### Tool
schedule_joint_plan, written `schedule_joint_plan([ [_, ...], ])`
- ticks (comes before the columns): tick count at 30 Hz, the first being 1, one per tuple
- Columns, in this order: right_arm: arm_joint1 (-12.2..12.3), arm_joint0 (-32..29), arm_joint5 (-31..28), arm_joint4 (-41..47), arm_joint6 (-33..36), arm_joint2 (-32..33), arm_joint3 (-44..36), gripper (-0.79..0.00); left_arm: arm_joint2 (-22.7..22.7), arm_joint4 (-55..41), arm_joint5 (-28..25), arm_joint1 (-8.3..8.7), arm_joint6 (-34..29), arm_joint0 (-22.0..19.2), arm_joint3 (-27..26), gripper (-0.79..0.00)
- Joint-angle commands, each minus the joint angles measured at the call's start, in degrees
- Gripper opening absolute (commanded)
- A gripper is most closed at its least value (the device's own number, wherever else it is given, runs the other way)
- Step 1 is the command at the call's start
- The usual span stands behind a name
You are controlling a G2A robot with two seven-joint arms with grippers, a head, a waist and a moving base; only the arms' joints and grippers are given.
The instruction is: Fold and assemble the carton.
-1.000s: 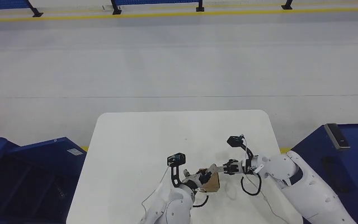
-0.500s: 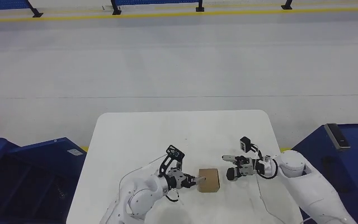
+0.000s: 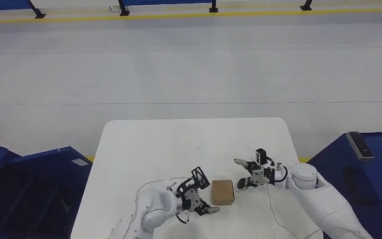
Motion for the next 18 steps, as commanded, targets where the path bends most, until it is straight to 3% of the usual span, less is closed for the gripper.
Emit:
schedule_joint_plan([
  [1,-0.59,0.75,0.93,-0.29,-1.96,-1.27,0.17,0.0,0.1,6.43,-2.19,0.36,6.78,-0.56,2.21,0.0],
  [4,-1.38,1.63,1.16,-0.5,-3.56,-2.81,0.35,0.0,0.9,9.66,-4.95,0.64,11.03,-2.67,5.36,0.0],
  [11,-2.8,3.03,1.17,-0.56,-5.1,-5.18,1.0,0.0,6.52,18.35,-2.14,0.07,20.13,-7.89,13.91,0.0],
  [18,-3.54,3.58,1.11,-1.44,-7.55,-5.81,0.41,0.0,9.91,18.54,-1.93,-0.52,21.91,-10.77,18.45,0.0],
])
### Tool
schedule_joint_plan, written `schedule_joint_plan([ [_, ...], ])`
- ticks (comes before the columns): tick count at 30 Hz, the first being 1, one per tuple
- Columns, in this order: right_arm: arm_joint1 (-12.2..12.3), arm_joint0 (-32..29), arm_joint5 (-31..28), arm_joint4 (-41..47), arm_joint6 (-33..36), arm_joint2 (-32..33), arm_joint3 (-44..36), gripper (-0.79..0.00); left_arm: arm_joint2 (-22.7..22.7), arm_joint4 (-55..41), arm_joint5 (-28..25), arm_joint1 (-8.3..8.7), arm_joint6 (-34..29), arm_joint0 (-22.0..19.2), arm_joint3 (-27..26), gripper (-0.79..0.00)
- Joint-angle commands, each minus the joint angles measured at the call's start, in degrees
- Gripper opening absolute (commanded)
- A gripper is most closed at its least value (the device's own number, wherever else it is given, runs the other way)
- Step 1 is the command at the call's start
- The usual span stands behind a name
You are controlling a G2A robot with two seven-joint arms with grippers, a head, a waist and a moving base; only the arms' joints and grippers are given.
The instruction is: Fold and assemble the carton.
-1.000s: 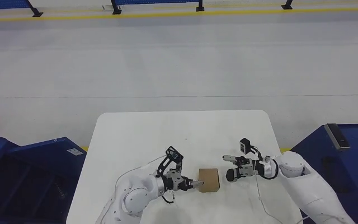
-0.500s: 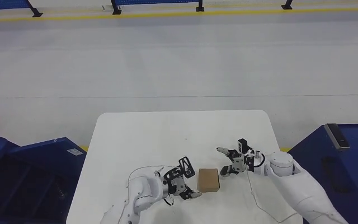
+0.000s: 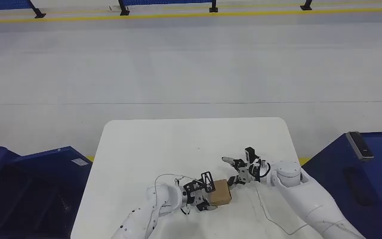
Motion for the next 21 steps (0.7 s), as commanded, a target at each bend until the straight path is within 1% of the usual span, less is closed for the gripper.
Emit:
schedule_joint_plan([
  [1,-0.14,0.03,0.14,-0.4,-0.71,-0.09,-0.33,0.0,0.25,-0.36,0.01,0.03,0.29,-0.18,0.63,0.0],
  [6,-0.33,-0.04,0.46,-0.93,-1.05,0.1,-0.69,0.0,0.58,-1.18,-0.37,0.23,1.66,-0.04,1.86,0.0],
  [11,-0.47,-0.25,0.66,-1.35,-0.97,0.3,-1.03,0.0,0.86,-2.56,0.34,0.29,4.67,0.1,3.15,0.0],
  [16,-0.59,-0.25,0.9,-1.9,-0.85,0.54,-1.39,0.0,0.62,-4.4,-0.31,0.48,7.92,-0.12,4.39,0.0],
  [17,-0.6,-0.31,0.91,-1.96,-0.8,0.63,-1.48,0.0,0.55,-4.22,-0.13,0.56,8.03,-0.14,4.51,-0.025],
  [20,-0.62,-0.49,0.79,-2.15,-0.63,0.89,-1.67,0.0,0.58,-4.23,0.26,0.71,8.44,0.01,4.59,-0.219],
  [21,-0.63,-0.56,0.79,-2.23,-0.57,1.01,-1.71,0.0,0.48,-4.28,0.55,0.78,8.65,-0.01,4.67,-0.265],
])
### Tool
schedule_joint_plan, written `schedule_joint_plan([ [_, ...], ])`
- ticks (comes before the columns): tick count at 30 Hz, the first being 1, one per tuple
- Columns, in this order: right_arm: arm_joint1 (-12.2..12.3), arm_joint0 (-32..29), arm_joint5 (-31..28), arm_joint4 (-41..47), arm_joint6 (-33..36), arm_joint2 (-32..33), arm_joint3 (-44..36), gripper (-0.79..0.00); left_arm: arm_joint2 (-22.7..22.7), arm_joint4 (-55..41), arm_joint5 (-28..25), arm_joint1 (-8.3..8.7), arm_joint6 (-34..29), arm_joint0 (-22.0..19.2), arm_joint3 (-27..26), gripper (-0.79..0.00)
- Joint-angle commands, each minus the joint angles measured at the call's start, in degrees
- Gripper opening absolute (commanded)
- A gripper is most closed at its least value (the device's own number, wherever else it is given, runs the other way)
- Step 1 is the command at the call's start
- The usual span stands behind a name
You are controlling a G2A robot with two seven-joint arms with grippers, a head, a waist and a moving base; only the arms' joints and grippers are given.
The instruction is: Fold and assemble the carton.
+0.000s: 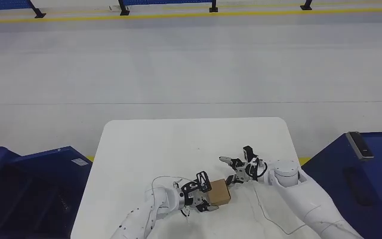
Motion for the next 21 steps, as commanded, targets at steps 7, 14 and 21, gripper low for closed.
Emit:
schedule_joint_plan([
  [7,-0.18,-0.18,0.06,-0.54,0.23,0.39,-0.13,0.0,0.62,-0.81,1.06,0.12,0.39,-0.07,0.88,-0.505],
  [14,-0.18,-0.33,-0.97,0.85,0.61,2.16,0.53,0.0,0.23,-2.46,0.59,0.56,-0.28,0.42,0.33,-0.785],
  [21,0.64,-2.4,-3.77,8.68,4.14,8.45,2.57,0.0,-3.17,-19.94,-3.7,1.04,-8.35,2.24,-2.37,-0.785],
])
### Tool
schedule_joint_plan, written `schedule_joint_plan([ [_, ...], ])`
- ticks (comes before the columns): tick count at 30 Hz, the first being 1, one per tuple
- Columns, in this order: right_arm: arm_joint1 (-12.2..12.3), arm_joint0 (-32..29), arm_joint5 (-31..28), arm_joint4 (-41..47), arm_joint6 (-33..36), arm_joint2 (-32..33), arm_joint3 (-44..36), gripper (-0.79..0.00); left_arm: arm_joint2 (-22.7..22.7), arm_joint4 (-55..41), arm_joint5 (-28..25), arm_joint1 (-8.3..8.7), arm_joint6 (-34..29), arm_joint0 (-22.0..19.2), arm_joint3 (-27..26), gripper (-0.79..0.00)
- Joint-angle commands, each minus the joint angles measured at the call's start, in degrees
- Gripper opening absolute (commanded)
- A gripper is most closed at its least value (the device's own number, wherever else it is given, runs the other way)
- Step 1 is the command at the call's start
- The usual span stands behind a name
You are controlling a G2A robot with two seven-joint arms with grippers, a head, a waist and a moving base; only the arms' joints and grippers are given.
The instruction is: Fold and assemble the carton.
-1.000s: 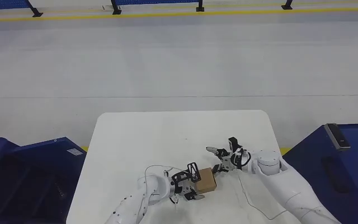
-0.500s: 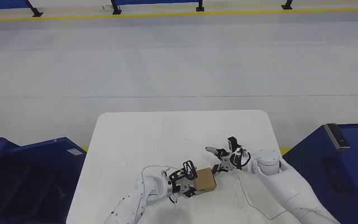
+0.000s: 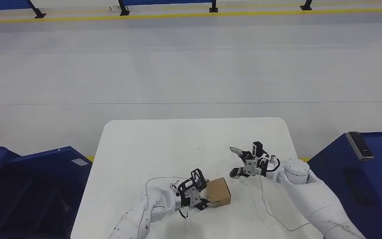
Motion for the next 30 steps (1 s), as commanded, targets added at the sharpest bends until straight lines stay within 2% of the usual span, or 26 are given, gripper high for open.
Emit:
schedule_joint_plan([
  [1,0.23,-0.65,-0.79,0.76,1.1,1.21,0.08,0.0,-1.0,-8.57,-1.36,0.08,-4.1,0.45,-0.55,-0.785],
  [4,0.5,-1.49,-0.97,1.24,2.29,2.4,0.0,0.0,-1.78,-25.62,-1.56,0.16,-14.28,0.75,-0.62,-0.785],
  [5,0.54,-1.71,-0.87,1.24,2.51,2.59,-0.1,0.0,-2.06,-32.52,0.89,0.14,-18.91,0.28,-0.64,-0.785],
  [7,0.56,-2.08,-0.87,1.1,2.64,2.8,-0.26,0.0,-1.45,-45.9,2.39,0.21,-27.97,-0.23,-1.86,-0.785],
  [8,0.55,-2.26,-0.79,0.92,2.71,2.79,-0.3,0.0,-1.66,-55.48,5.61,0.34,-34.08,-1.01,-1.63,-0.785],
  [10,0.49,-2.38,-0.74,0.9,2.81,2.76,-0.26,0.0,-1.65,-63.62,8.86,0.61,-41.86,-2.48,-1.16,-0.785],
  [12,0.4,-2.42,-0.68,0.88,2.86,2.68,-0.1,0.0,-2.05,-66.87,12.81,0.86,-46.58,-4.66,0.39,-0.785],
  [16,0.21,-2.48,-0.81,1.0,3.19,2.62,0.31,0.0,-0.25,-66.81,17.79,0.55,-48.28,-7.62,5.39,-0.785],
  [19,0.07,-2.49,-0.83,1.03,3.15,2.55,0.8,0.0,1.37,-66.47,19.14,0.12,-48.29,-9.6,9.59,-0.785],
  [20,0.03,-2.45,-0.84,1.03,3.15,2.52,0.9,0.0,1.7,-66.33,19.44,0.02,-48.24,-10.08,10.46,-0.597],
  [21,-0.05,-2.37,-0.86,0.99,3.11,2.43,1.13,0.0,2.15,-66.92,19.17,-0.19,-47.86,-10.71,11.97,-0.489],
  [22,-0.12,-2.32,-0.86,0.98,3.11,2.34,1.27,0.0,2.44,-66.93,18.87,-0.27,-47.83,-11.18,13.21,-0.422],
  [23,-0.2,-2.27,-0.82,0.99,3.09,2.22,1.36,0.0,2.55,-66.9,18.64,-0.33,-47.49,-11.63,14.33,-0.157],
  [24,-0.25,-2.23,-0.83,0.94,3.06,2.12,1.39,0.0,2.45,-67.15,18.62,-0.35,-46.86,-11.81,14.96,0.0],
  [27,-0.52,-2.0,-0.71,0.79,2.81,1.66,1.48,0.0,1.13,-67.42,15.79,0.0,-43.8,-11.65,15.39,0.0],
  [30,-0.78,-1.75,-0.67,0.55,2.58,1.19,1.37,0.0,-2.15,-65.53,14.3,1.3,-40.43,-9.65,13.29,0.0],
])
